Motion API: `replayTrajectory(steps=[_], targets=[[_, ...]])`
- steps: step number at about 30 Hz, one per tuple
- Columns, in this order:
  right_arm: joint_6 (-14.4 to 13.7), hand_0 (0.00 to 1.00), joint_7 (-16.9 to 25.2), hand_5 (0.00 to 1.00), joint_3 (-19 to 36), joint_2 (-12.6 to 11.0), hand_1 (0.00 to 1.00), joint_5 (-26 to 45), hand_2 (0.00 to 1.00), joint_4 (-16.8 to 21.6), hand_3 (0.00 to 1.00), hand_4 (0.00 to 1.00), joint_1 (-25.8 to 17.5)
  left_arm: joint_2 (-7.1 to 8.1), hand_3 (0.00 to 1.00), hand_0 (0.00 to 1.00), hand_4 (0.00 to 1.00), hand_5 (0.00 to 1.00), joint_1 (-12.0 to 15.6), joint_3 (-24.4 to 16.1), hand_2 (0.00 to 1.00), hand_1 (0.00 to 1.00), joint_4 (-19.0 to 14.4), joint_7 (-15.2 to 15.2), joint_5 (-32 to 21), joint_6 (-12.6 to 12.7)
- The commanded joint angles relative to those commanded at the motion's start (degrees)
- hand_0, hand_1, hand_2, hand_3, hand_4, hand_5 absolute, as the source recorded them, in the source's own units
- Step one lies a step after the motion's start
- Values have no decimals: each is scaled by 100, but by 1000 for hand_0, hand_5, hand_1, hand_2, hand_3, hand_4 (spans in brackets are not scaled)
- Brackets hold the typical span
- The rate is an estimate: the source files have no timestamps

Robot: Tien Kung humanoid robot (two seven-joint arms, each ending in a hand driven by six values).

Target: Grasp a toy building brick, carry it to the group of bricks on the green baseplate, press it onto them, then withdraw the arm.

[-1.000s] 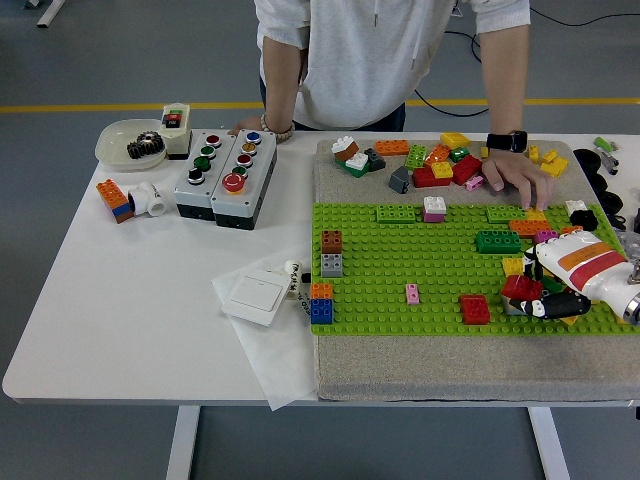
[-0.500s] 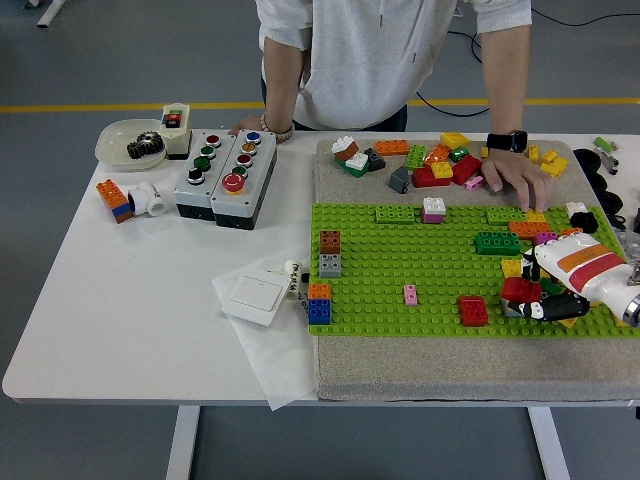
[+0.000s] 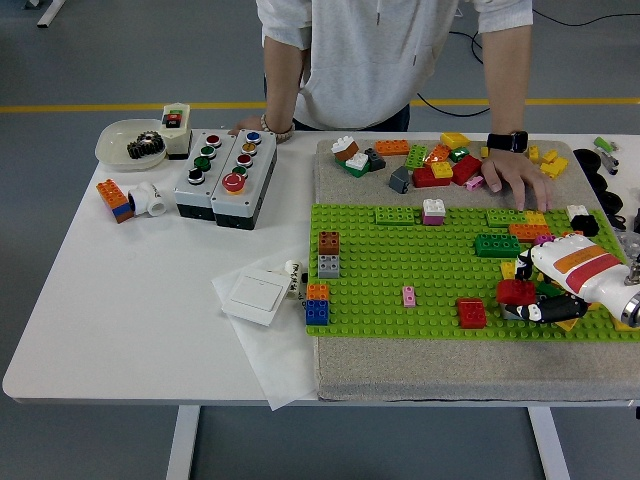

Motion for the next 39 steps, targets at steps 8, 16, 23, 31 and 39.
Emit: replayTrajectory(steps=[8, 16, 23, 31, 39], targets=[[-2, 125, 38, 486, 52, -20, 392, 5, 523, 36, 478, 877, -21, 3, 586, 750, 612, 645, -6, 10, 731, 739, 2, -6, -18, 3], [31, 126, 70, 479, 102, -30, 391, 17, 511, 87, 482, 886, -62, 9, 586, 750, 613, 647, -15, 21, 729, 739, 1, -14, -36, 4], [84, 126, 88, 508, 219, -55, 398, 31, 518, 263, 489, 903, -157, 18, 588, 750, 612, 646, -22, 28, 728, 739, 2, -20, -50, 7], [104, 128, 38, 497, 263, -34, 400, 37, 520, 240, 503, 911, -141, 14, 587, 750, 613, 646, -28, 53, 729, 739, -4, -35, -86, 8], [206, 128, 61, 502, 299, -59, 400, 66, 523, 349, 511, 938, -169, 11, 588, 750, 613, 646, -10, 34, 729, 739, 6, -22, -72, 8]])
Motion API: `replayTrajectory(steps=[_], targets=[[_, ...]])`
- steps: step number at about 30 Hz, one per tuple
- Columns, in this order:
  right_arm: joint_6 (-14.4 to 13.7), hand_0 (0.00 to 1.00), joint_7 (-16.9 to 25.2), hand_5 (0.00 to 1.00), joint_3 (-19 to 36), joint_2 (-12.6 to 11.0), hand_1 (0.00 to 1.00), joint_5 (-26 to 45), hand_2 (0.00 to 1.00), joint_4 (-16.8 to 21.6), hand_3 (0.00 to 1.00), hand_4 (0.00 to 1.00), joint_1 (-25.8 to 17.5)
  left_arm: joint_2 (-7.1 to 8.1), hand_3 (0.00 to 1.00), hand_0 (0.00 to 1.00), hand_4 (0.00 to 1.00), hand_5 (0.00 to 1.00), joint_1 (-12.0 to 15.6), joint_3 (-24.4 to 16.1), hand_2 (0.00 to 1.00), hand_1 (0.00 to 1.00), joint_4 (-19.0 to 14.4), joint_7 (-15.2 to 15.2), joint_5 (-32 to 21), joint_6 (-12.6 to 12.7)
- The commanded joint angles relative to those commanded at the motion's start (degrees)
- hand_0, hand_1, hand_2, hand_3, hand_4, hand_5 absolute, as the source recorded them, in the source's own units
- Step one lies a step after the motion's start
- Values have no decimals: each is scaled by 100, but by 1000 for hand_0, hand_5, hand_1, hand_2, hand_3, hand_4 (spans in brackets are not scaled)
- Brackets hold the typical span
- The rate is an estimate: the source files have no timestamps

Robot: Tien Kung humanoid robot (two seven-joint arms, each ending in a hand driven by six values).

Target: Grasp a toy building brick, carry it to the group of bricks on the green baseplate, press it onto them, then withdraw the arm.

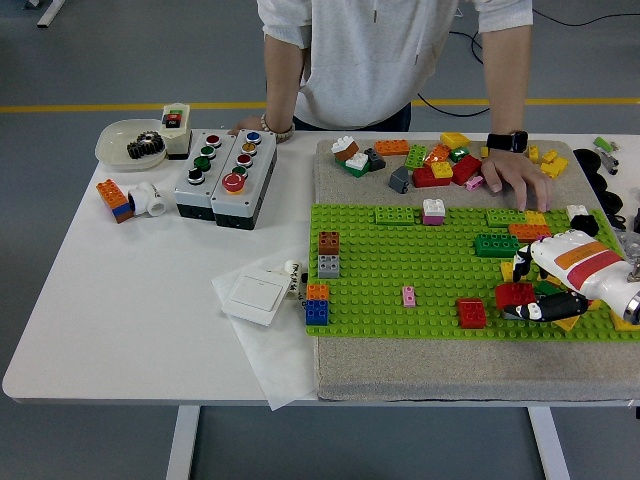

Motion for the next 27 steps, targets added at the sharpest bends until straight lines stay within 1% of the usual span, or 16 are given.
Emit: replayTrajectory(steps=[1, 2, 7, 11, 13, 14, 19, 20, 25, 26, 27], targets=[[25, 128, 2, 502, -1, -2, 400, 1, 523, 10, 511, 938, -2, 1, 588, 750, 613, 646, 3, -3, 729, 739, 1, 1, 2, 0], [38, 147, 3, 520, 0, -4, 397, -1, 532, 20, 520, 998, -5, 2, 587, 745, 613, 646, 4, -1, 728, 739, 1, 0, -1, 0], [8, 147, 6, 520, 30, -7, 397, -34, 532, 108, 520, 998, -50, 7, 587, 745, 613, 646, -4, 17, 728, 739, -8, -12, -13, 0], [-87, 148, -8, 516, 58, -11, 396, -64, 536, 222, 526, 998, -79, 2, 588, 743, 614, 646, 5, 7, 728, 738, -8, -5, 4, 0], [-156, 148, -26, 516, 65, 2, 396, -61, 536, 195, 526, 998, -65, -2, 588, 743, 614, 646, 16, -8, 728, 738, -8, 8, 28, -3], [-180, 158, -37, 518, 69, 9, 401, -60, 551, 167, 561, 998, -56, -3, 587, 745, 613, 646, 19, -8, 727, 738, -8, 8, 28, -1], [-269, 158, -73, 518, 118, 27, 401, -87, 551, 84, 561, 998, -64, -4, 587, 745, 613, 646, 20, 0, 727, 738, -11, -1, 23, 2], [-270, 163, -73, 518, 119, 27, 401, -88, 592, 83, 592, 998, -65, -4, 587, 744, 613, 645, 20, 1, 727, 737, -11, -1, 23, 2], [-358, 163, -59, 518, 214, 5, 401, -144, 592, 289, 592, 998, -165, -7, 587, 744, 613, 645, 32, -23, 727, 737, -5, 14, 50, 3], [-435, 149, -52, 536, 271, 10, 394, -163, 570, 379, 545, 998, -223, -4, 586, 742, 612, 646, 29, -21, 727, 737, -5, 12, 51, 3], [-500, 149, -46, 536, 314, 14, 394, -177, 570, 468, 545, 998, -268, -2, 586, 742, 612, 646, 26, -20, 727, 737, -6, 11, 51, 3]])
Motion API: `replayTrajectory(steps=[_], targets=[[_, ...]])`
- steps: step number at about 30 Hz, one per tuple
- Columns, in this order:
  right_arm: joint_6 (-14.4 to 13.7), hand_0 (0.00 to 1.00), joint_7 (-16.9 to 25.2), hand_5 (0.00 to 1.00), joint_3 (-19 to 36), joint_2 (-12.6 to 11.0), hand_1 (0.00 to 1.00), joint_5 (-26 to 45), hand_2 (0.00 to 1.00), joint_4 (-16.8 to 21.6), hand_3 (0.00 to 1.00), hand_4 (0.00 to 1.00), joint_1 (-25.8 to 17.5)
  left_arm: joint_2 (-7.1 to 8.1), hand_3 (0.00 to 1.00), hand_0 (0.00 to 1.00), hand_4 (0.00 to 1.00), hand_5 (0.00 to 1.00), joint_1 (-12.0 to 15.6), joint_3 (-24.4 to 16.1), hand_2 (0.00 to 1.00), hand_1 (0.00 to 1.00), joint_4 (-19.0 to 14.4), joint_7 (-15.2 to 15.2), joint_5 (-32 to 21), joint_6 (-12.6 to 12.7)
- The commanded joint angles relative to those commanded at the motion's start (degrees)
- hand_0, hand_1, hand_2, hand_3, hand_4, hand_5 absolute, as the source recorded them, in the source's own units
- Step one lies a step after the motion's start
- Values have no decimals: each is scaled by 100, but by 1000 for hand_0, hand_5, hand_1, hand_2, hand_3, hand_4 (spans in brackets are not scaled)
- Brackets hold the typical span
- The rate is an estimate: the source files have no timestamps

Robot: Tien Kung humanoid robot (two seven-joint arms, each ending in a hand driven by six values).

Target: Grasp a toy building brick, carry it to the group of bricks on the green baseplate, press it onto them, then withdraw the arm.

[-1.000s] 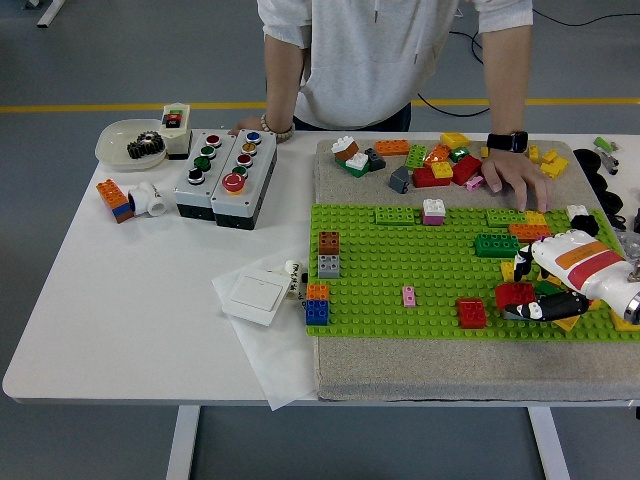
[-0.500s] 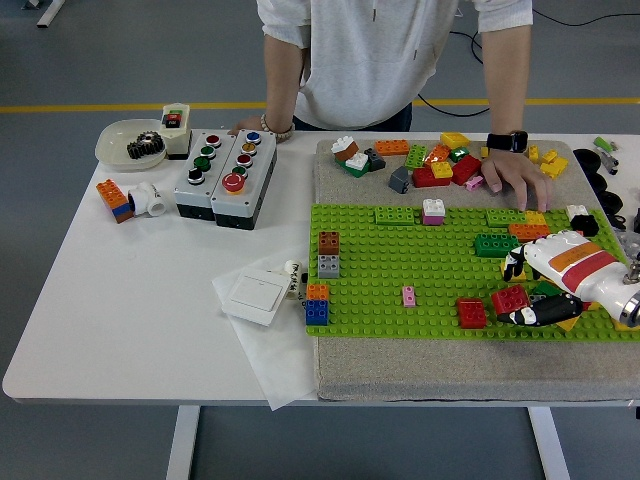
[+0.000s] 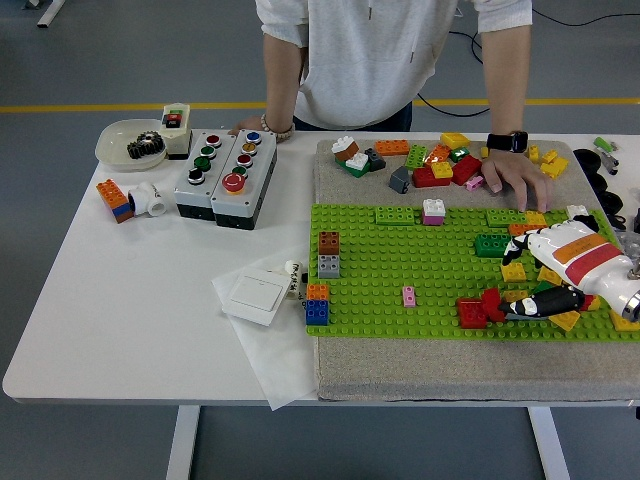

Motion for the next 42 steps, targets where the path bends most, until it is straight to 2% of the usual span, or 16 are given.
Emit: replayTrajectory(steps=[1, 4, 5, 7, 10, 11, 15, 16, 17, 22, 23, 28, 29, 42], targets=[[-16, 149, 1, 536, 10, 1, 394, -3, 570, 22, 545, 998, -11, 0, 586, 742, 612, 646, -1, 0, 727, 737, 0, 0, 0, 0], [-386, 149, 59, 536, 177, 20, 394, -133, 570, 396, 545, 998, -287, 10, 586, 742, 612, 646, -23, 7, 727, 737, 0, -5, -2, 1], [-437, 151, 67, 532, 191, 22, 399, -154, 536, 479, 512, 995, -348, 10, 586, 741, 612, 646, -24, 7, 725, 737, 1, -5, -2, 1], [-462, 151, 59, 532, 166, 20, 399, -283, 536, 741, 512, 995, -499, 8, 586, 741, 612, 646, -18, -2, 725, 737, 5, 2, 8, 1], [-330, 151, 0, 532, 40, -9, 399, -619, 536, 1007, 512, 995, -562, 2, 586, 741, 612, 646, -9, -22, 725, 737, 13, 18, 27, -1], [-321, 378, -3, 542, 33, -11, 488, -646, 585, 1020, 519, 998, -564, 2, 586, 744, 612, 646, -9, -22, 726, 737, 13, 19, 28, -1], [-141, 378, -68, 542, -198, -54, 488, -1203, 585, 1168, 519, 998, -540, 10, 586, 744, 612, 646, -38, -1, 726, 737, 5, 4, 10, -2], [-132, 378, -72, 542, -206, -56, 488, -1255, 585, 1173, 519, 998, -539, 10, 586, 744, 612, 646, -40, 1, 726, 737, 4, 3, 9, -2], [-135, 587, -75, 549, -222, -54, 587, -1263, 665, 1177, 539, 998, -533, 12, 587, 743, 612, 646, -43, 6, 726, 736, 3, -2, 2, -1], [-124, 587, -133, 549, -443, -44, 587, -1263, 665, 1219, 539, 998, -445, 19, 587, 743, 612, 646, -52, 29, 726, 736, 2, -17, -45, 3], [-109, 652, -146, 559, -473, -46, 628, -1263, 685, 1222, 554, 998, -427, 18, 587, 740, 612, 645, -48, 22, 726, 737, 5, -12, -41, 3], [2, 652, -165, 559, -707, -56, 628, -1263, 685, 1164, 554, 998, -239, 20, 587, 740, 612, 645, -40, 23, 726, 737, 10, -10, -56, 6], [15, 713, -145, 560, -769, -54, 661, -1263, 702, 1112, 561, 998, -177, 22, 586, 741, 612, 646, -46, 31, 726, 737, 7, -15, -65, 6], [96, 715, -18, 578, -1072, -61, 647, -1263, 692, 601, 557, 998, 226, 29, 586, 740, 612, 646, -60, 49, 726, 737, 0, -26, -88, 9]])
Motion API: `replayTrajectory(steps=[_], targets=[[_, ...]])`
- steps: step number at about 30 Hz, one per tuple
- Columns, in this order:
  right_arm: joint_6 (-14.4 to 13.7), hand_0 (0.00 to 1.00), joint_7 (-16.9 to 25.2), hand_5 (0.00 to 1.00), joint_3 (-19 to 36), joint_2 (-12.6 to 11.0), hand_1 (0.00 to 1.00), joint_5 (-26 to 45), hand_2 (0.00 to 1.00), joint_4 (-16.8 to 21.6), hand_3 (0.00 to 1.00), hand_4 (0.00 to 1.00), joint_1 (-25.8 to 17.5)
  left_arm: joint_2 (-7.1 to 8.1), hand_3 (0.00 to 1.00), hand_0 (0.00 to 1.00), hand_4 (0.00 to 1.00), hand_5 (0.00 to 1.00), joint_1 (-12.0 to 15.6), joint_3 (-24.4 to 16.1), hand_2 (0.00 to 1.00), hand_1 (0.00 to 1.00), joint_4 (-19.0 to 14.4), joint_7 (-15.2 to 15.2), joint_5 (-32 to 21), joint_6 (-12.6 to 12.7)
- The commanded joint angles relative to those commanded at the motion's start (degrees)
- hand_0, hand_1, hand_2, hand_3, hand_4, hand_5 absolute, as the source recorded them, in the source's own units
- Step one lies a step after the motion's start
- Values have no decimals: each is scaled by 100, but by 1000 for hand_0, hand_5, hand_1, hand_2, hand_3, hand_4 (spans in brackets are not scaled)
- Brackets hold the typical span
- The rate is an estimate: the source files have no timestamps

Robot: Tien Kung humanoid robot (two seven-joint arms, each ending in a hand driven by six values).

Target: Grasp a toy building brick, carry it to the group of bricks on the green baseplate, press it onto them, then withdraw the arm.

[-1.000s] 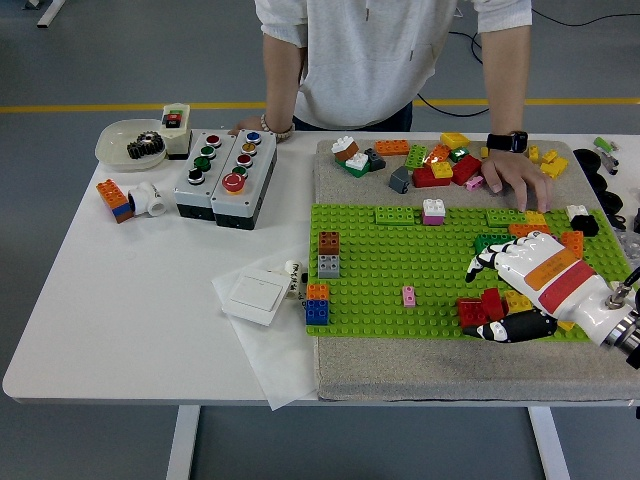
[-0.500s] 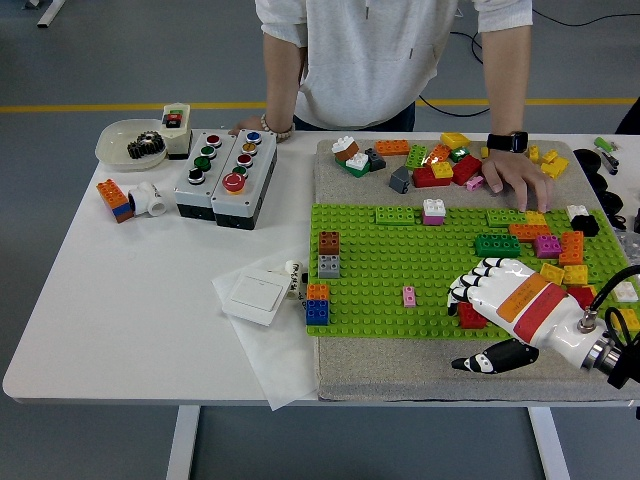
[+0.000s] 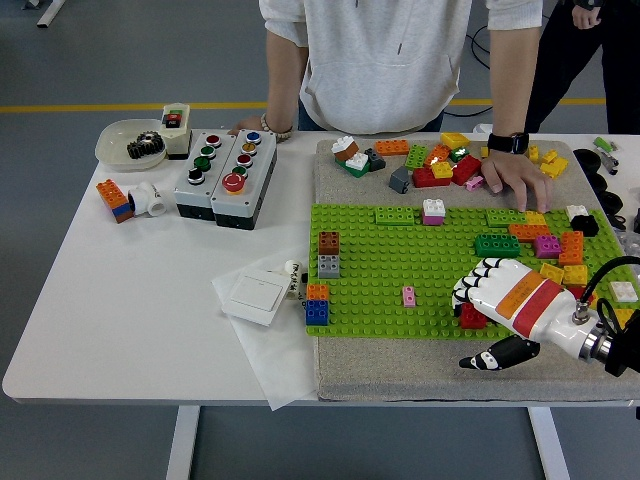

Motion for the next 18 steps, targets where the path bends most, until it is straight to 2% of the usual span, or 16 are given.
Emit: replayTrajectory(steps=[9, 18], targets=[[13, 696, 32, 581, 38, -29, 634, 0, 687, -73, 547, 998, -14, -2, 585, 740, 612, 646, 5, -8, 727, 737, 4, 7, 8, 2], [-169, 689, -100, 596, 87, 29, 630, 0, 686, -262, 556, 998, -12, -7, 586, 745, 612, 647, 5, -7, 726, 737, -3, 6, 12, 0]])
